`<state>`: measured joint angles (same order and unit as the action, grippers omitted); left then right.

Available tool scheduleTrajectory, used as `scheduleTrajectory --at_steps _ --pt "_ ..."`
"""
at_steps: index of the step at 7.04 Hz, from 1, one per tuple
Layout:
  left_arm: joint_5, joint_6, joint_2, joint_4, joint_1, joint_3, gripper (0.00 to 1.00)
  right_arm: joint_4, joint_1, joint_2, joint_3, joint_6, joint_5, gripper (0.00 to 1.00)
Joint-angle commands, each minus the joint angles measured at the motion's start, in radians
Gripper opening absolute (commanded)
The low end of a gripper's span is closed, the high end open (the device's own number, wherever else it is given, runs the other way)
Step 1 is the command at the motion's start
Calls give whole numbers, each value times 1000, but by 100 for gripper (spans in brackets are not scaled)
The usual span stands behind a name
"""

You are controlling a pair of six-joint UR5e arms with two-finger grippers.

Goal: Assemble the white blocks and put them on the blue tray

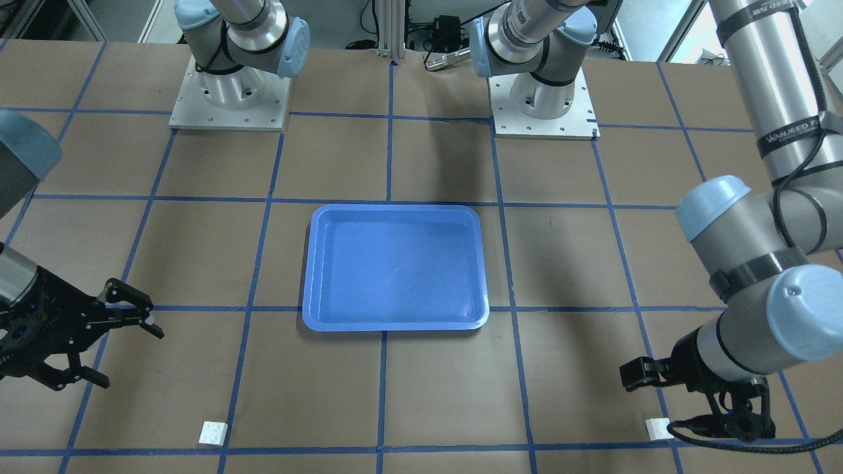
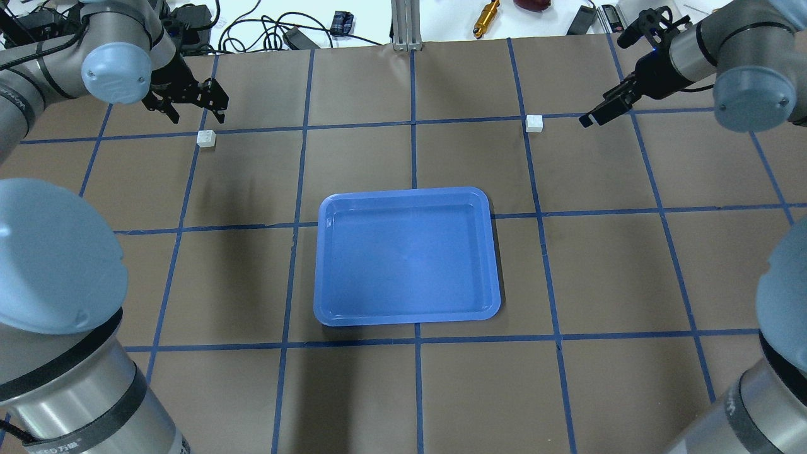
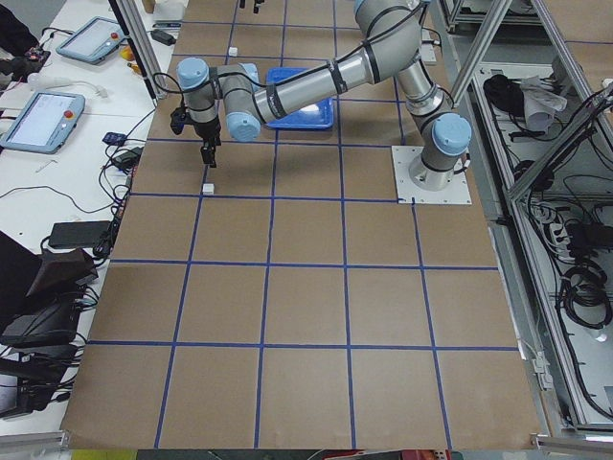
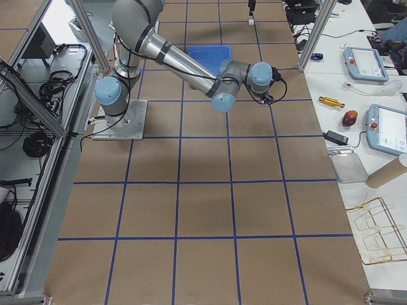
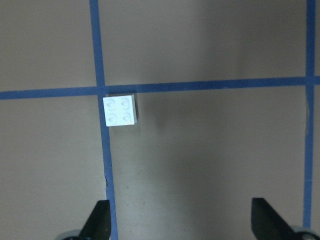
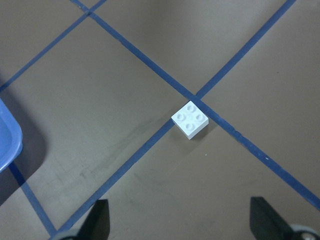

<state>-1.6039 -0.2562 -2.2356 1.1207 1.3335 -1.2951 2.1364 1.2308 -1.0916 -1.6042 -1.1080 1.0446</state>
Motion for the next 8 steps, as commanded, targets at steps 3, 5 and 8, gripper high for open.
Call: scheduleTrajectory --at_steps 3,5,8 --pt "-2 -48 -41 -301 -63 -131 100 111 -1 90 22 -187 -65 99" --pt "12 -40 -53 -294 -62 -113 100 93 -1 124 61 -217 -119 99" --pt "19 -51 -79 -176 -60 -87 100 89 -1 177 99 -311 -150 99"
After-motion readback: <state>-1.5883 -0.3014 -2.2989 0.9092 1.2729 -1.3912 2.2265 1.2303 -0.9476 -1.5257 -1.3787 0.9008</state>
